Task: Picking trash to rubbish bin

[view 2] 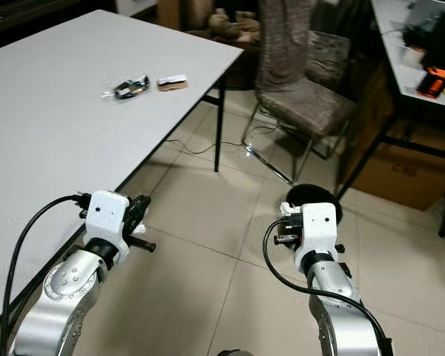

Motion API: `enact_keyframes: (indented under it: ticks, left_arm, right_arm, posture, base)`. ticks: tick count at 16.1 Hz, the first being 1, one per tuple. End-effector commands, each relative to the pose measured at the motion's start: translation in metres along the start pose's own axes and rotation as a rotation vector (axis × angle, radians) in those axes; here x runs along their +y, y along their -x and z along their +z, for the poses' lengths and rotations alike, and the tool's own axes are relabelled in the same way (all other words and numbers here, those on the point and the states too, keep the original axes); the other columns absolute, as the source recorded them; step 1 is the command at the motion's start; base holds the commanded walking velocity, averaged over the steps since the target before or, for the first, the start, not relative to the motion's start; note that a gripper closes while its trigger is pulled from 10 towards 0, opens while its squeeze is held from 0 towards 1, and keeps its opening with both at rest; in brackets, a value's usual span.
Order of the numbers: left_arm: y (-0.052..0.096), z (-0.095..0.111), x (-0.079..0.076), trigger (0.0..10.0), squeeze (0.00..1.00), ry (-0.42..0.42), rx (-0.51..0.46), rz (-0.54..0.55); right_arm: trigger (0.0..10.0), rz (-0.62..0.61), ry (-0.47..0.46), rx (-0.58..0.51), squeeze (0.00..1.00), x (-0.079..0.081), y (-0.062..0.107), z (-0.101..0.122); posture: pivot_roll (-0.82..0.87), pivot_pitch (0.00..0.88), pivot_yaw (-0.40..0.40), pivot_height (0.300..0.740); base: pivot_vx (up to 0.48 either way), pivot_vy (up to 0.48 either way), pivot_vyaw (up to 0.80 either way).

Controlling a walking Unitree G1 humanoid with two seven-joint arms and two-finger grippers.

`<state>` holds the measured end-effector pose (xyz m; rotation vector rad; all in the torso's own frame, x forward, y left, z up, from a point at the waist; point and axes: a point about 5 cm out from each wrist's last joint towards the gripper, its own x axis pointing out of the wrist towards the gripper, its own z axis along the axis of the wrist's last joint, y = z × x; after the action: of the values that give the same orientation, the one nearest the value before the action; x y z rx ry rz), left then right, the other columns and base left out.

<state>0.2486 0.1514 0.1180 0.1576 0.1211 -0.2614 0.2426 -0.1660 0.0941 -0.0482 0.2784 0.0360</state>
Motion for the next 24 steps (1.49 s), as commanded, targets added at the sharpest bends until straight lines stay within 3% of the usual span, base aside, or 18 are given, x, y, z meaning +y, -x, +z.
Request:
enact_keyframes:
  ticks: [1,10,13,22,24]
  left_arm:
    - [-0.002,0.001,0.000,10.0,0.00,0.018,-0.006,-0.011]
    - [-0.004,-0.002,0.002,10.0,0.00,-0.033,0.008,-0.027]
    - [-0.004,-0.002,0.000,10.0,0.00,-0.042,0.008,-0.040]
    - [-0.007,-0.002,-0.001,10.0,0.00,-0.053,0.011,-0.051]
    - [-0.007,-0.004,-0.001,10.0,0.00,-0.024,0.033,-0.052]
  right_arm:
    - [10.0,-0.018,0.004,-0.005,0.00,-0.003,0.001,-0.001]
    - [10.0,-0.031,0.006,0.008,0.00,-0.003,0.002,-0.008]
    - [10.0,-0.017,0.017,0.019,0.00,-0.002,0.002,-0.009]
    - [10.0,-0.002,0.040,0.052,0.00,0.000,0.003,-0.014]
    - [10.0,-0.005,0.041,0.053,0.00,0.000,0.003,-0.014]
  posture:
    - [-0.01,0.001,-0.051,0.740]
    - [-0.02,0.005,-0.034,0.740]
    - [-0.02,0.004,-0.036,0.740]
    - [-0.03,0.000,-0.026,0.740]
    - [-0.03,0.000,-0.025,0.740]
  base:
    - [0.000,0.000,-0.80]
    - [0.000,0.000,-0.80]
    - [0.000,-0.373,-0.80]
    - [0.000,-0.444,0.00]
    - [0.000,-0.223,0.00]
